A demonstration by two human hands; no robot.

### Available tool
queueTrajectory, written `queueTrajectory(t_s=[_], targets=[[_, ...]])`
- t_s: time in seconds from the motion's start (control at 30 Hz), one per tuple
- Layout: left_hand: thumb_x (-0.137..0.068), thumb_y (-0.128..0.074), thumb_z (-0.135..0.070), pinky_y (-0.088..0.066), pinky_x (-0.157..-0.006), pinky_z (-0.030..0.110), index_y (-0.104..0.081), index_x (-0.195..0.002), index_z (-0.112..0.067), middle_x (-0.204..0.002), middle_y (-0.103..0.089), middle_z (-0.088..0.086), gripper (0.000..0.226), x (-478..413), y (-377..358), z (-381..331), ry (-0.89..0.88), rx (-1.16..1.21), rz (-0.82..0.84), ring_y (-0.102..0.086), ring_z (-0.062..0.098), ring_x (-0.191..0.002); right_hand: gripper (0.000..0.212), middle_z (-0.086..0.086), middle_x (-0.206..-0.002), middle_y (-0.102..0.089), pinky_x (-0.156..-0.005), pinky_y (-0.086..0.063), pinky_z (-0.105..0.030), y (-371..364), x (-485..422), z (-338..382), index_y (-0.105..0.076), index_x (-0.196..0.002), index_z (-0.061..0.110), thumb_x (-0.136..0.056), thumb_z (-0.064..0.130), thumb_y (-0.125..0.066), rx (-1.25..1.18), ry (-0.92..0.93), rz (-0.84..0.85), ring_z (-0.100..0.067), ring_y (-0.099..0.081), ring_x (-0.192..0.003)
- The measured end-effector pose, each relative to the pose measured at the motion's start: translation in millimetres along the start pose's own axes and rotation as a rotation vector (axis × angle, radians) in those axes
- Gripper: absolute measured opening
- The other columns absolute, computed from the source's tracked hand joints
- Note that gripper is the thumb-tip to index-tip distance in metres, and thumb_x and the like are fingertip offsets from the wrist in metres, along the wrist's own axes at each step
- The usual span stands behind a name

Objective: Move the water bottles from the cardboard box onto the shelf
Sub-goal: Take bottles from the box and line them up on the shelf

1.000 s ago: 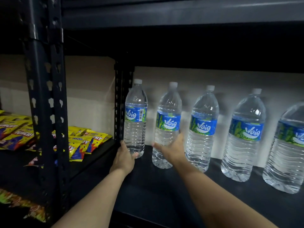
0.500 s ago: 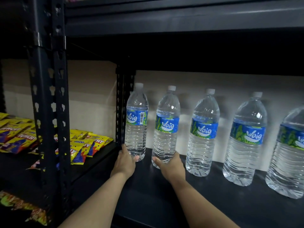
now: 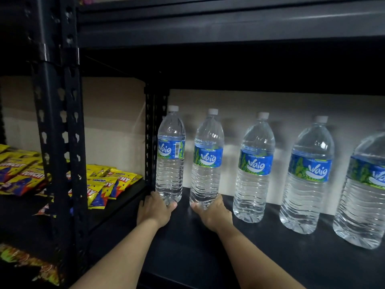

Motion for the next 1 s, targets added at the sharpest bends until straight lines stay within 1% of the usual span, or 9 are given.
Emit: queueTrajectory(t_s=[0.1,0.17,0.3,0.53,0.6,0.73,0.83,0.9,1.0], targets=[[-0.09,-0.036,-0.072,-0.005,-0.123,0.036,-0.008,-0.155,0.0,-0.164,-0.013,0.011,0.101,10.1,-1.7,1.0,0.004,-0.155,0.106,-0.008,0.021,-0.153,0.08,-0.004,-0.14,-0.049,-0.11,-0.032,-0.037,0.3,1.8,0.1,-0.031,-0.135,0.008,-0.083,0.062,-0.06,0.001,0.017,-0.017,-0.023,-0.045,-0.133],[-0.088,-0.026,-0.077,0.001,-0.124,0.036,0.003,-0.156,-0.001,-0.166,0.0,0.009,0.106,19.8,-1.1,3.8,0.005,-0.244,0.166,0.003,0.018,-0.153,0.082,-0.004,-0.141,-0.049,-0.11,-0.031,-0.036,1.8,1.5,-0.6,-0.031,-0.136,0.008,-0.083,0.063,-0.061,0.001,0.018,-0.009,-0.023,-0.045,-0.134],[-0.085,-0.02,-0.081,0.001,-0.124,0.037,0.006,-0.156,-0.001,-0.166,0.005,0.007,0.11,29.8,2.2,9.3,0.007,-0.314,0.196,0.006,0.018,-0.153,0.078,-0.005,-0.139,-0.052,-0.109,-0.033,-0.037,2.9,1.6,-1.2,-0.034,-0.132,0.01,-0.083,0.065,-0.059,0.032,0.017,0.001,-0.024,-0.047,-0.132],[-0.086,-0.016,-0.081,0.002,-0.124,0.04,0.001,-0.157,-0.006,-0.166,0.007,0.007,0.105,27.9,2.4,6.6,-0.003,-0.355,0.22,0.007,0.021,-0.153,0.079,-0.006,-0.14,-0.051,-0.109,-0.033,-0.039,3.2,2.6,-1.0,-0.034,-0.133,0.009,-0.083,0.065,-0.059,0.034,0.018,-0.005,-0.025,-0.046,-0.133],[-0.086,-0.016,-0.081,0.001,-0.124,0.04,0.0,-0.157,-0.005,-0.166,0.006,0.007,0.105,27.4,2.4,6.8,-0.005,-0.353,0.216,0.007,0.021,-0.153,0.082,-0.006,-0.141,-0.051,-0.11,-0.032,-0.04,4.9,2.7,0.1,-0.033,-0.135,0.008,-0.083,0.064,-0.061,0.017,0.017,0.008,-0.024,-0.045,-0.134],[-0.086,-0.017,-0.081,0.002,-0.124,0.04,-0.002,-0.157,-0.005,-0.166,0.005,0.008,0.105,26.4,1.3,7.2,-0.008,-0.346,0.209,0.007,0.021,-0.153,0.099,-0.008,-0.146,-0.045,-0.109,-0.036,-0.038,7.1,5.7,-0.6,-0.022,-0.144,-0.001,-0.078,0.054,-0.072,-0.04,-0.001,0.083,-0.027,-0.044,-0.135],[-0.087,-0.021,-0.08,-0.001,-0.124,0.041,-0.006,-0.157,-0.004,-0.166,0.0,0.01,0.104,25.8,1.0,6.1,-0.009,-0.321,0.186,0.002,0.023,-0.153,0.1,-0.014,-0.145,-0.046,-0.107,-0.037,-0.032,13.4,13.5,-2.2,-0.019,-0.146,-0.006,-0.08,0.046,-0.074,-0.049,-0.03,0.121,-0.029,-0.043,-0.135],[-0.089,-0.032,-0.074,-0.007,-0.123,0.042,-0.017,-0.155,-0.004,-0.164,-0.015,0.011,0.098,28.7,4.7,3.7,-0.018,-0.254,0.134,-0.011,0.025,-0.152,0.101,-0.015,-0.148,-0.044,-0.108,-0.034,-0.029,19.7,21.5,-5.0,-0.014,-0.149,-0.007,-0.083,0.043,-0.073,-0.037,-0.047,0.148,-0.027,-0.04,-0.138],[-0.094,-0.052,-0.048,-0.029,-0.117,0.039,-0.044,-0.141,-0.007,-0.146,-0.045,0.009,0.063,38.4,16.0,2.5,-0.044,-0.029,0.006,-0.041,0.026,-0.137,0.1,-0.012,-0.154,-0.037,-0.112,-0.029,-0.027,33.6,39.3,-11.1,-0.011,-0.153,-0.001,-0.086,0.043,-0.07,0.008,-0.014,0.192,-0.024,-0.035,-0.142]])
Point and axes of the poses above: each hand's wrist, its own x-axis away from the middle knuckle, its own y-axis out of the back of the hand, z = x × y, the point moved 1 cm from there along -x, towards the middle knuckle
